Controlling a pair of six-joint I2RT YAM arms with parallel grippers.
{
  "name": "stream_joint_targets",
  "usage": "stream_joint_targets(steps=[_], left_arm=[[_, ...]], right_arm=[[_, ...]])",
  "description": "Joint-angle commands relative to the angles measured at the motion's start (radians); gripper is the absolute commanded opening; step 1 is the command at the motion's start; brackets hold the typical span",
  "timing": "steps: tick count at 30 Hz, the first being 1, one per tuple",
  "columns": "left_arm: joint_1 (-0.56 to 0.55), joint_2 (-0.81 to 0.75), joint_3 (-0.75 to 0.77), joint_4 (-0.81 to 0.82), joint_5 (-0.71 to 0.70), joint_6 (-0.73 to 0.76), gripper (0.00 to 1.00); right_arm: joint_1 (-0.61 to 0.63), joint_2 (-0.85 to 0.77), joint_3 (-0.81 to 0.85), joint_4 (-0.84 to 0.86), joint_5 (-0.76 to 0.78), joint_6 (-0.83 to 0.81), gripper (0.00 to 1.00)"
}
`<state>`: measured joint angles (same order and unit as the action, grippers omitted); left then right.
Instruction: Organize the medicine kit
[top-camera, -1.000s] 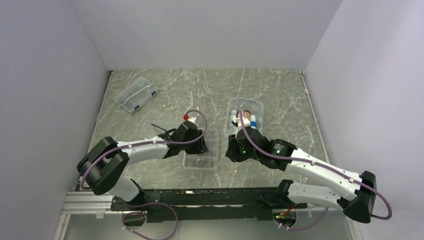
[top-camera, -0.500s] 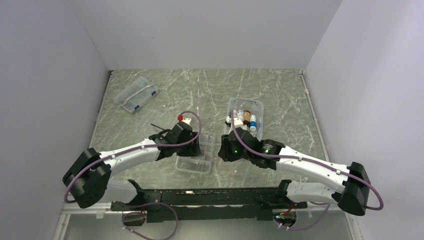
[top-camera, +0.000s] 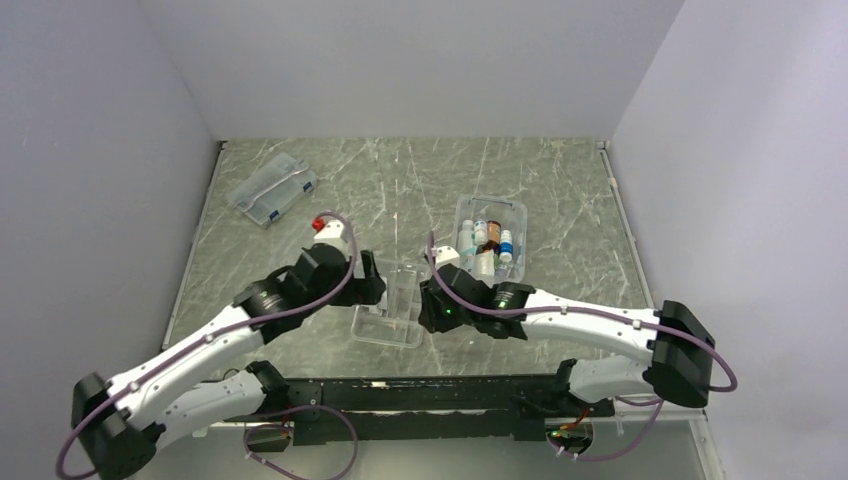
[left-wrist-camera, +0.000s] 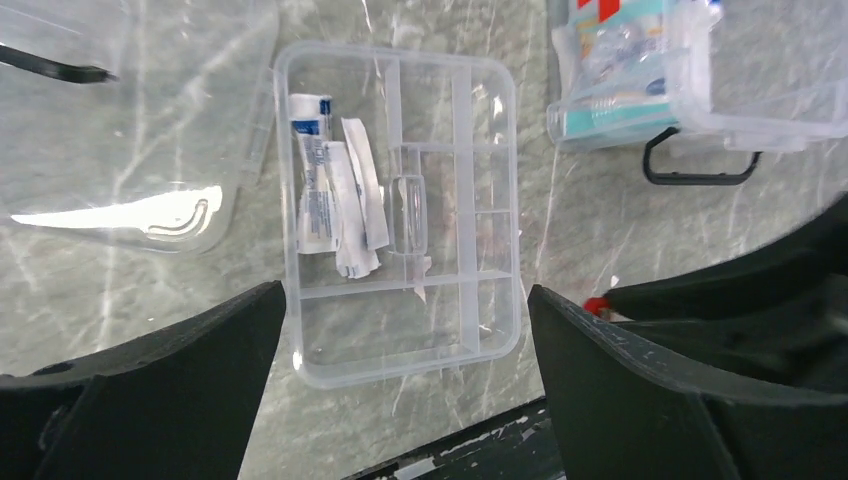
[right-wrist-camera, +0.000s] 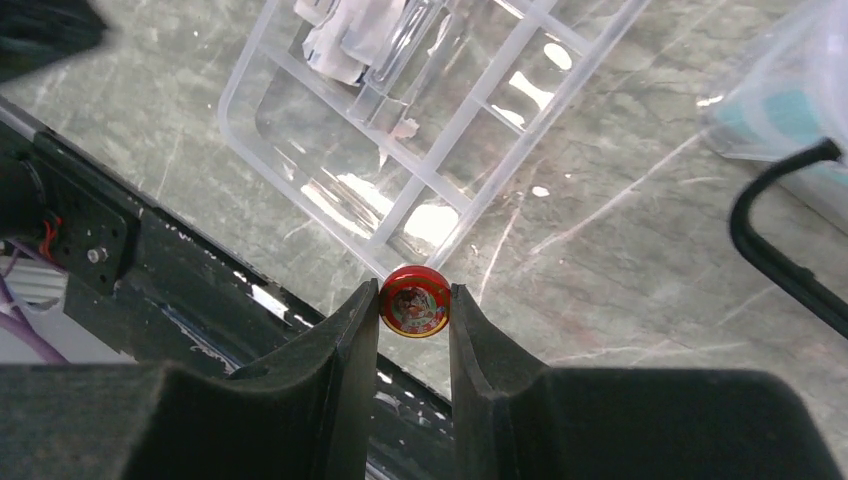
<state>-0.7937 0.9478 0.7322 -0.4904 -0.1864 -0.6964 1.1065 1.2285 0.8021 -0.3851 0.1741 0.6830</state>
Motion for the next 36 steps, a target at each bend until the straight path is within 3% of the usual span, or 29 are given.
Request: stream_joint_targets(steps=[1, 11, 19, 26, 36], left_arm=[[-0.002, -0.144, 0.039, -0.132, -0.114, 0.020, 0.99], [0.000, -0.497, 0.045, -0.263, -0.180, 0.067, 0.99], [-0.001, -0.677, 0.056, -0.336, -0.199, 0.121, 0.99], [-0.001, -0.778, 0.017, -0.355, -0.207, 0.136, 0.99], [-0.001, -0.798, 0.004, -0.349, -0.210, 0.144, 0.99]], right_arm=[[0.037, 0.074, 0.077, 0.066, 0.015, 0.008, 0.06], [0.083, 0.267, 0.198, 0.089, 0.010, -0.008, 0.05], [0.088, 0.417, 0.287, 0.099, -0.021, -0.010, 0.06], [0.093, 0.533, 0.354, 0.091, -0.038, -0.007, 0.08], [0.093, 0.608, 0.397, 0.059, -0.033, 0.008, 0.10]])
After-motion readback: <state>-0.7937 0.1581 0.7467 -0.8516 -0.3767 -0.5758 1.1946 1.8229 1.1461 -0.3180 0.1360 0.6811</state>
